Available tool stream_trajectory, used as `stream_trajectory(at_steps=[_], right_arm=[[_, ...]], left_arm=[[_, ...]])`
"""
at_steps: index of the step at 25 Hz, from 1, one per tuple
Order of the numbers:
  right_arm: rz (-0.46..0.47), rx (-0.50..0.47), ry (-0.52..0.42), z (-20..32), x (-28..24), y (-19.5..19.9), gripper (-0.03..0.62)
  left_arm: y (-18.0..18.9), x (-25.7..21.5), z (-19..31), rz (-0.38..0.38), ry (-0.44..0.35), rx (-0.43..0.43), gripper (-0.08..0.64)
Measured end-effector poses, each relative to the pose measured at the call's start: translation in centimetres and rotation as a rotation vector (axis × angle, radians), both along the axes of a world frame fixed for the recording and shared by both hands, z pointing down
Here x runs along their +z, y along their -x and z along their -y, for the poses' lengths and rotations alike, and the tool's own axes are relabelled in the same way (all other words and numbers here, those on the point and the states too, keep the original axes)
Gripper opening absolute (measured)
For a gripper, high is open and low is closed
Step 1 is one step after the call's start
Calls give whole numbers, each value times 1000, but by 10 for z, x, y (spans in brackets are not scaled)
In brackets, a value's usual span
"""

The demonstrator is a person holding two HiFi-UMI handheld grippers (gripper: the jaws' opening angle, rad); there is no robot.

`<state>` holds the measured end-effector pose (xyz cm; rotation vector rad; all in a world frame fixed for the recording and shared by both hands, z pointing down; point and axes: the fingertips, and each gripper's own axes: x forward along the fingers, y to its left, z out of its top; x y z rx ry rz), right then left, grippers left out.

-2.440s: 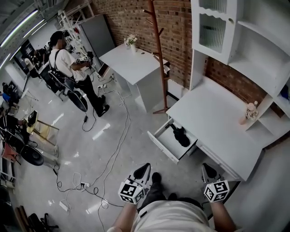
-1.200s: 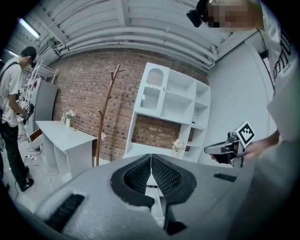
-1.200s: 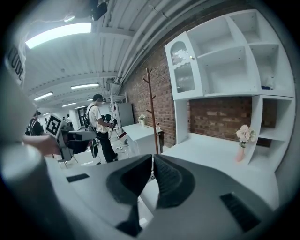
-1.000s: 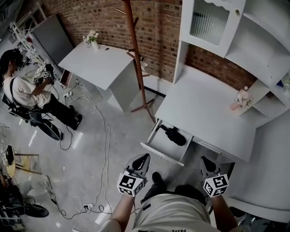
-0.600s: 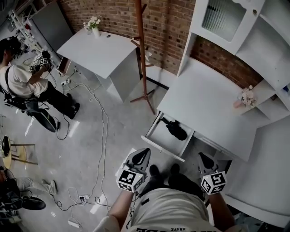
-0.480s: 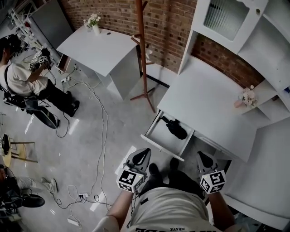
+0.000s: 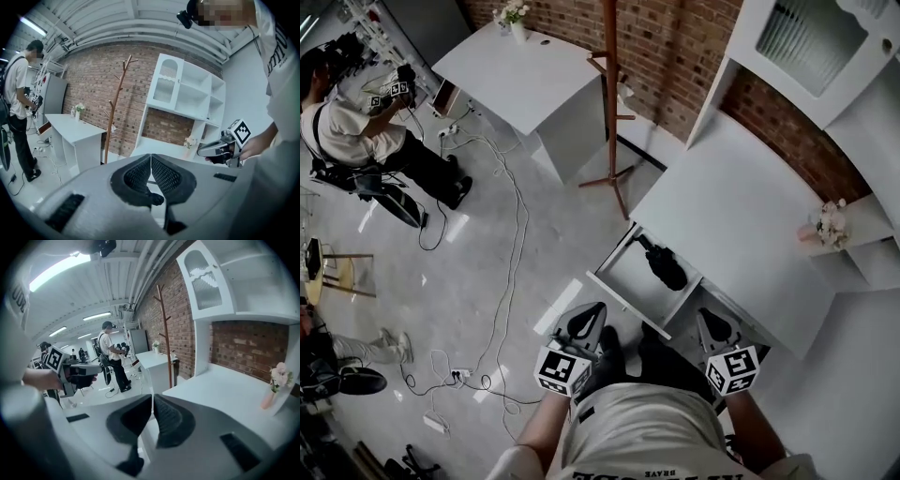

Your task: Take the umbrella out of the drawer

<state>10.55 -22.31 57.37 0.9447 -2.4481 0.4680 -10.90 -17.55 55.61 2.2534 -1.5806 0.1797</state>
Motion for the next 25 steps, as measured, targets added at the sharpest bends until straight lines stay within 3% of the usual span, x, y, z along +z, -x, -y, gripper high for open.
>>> stream_trajectory(at_steps=[13,25], right_arm=[[-55,-208,120,37,65,14,32],[-163,-284,199,51,143,9,32]], left_arm=[[-17,55,11,-3,129,-161,26],[-40,116,-2,-27,222,-245,26]])
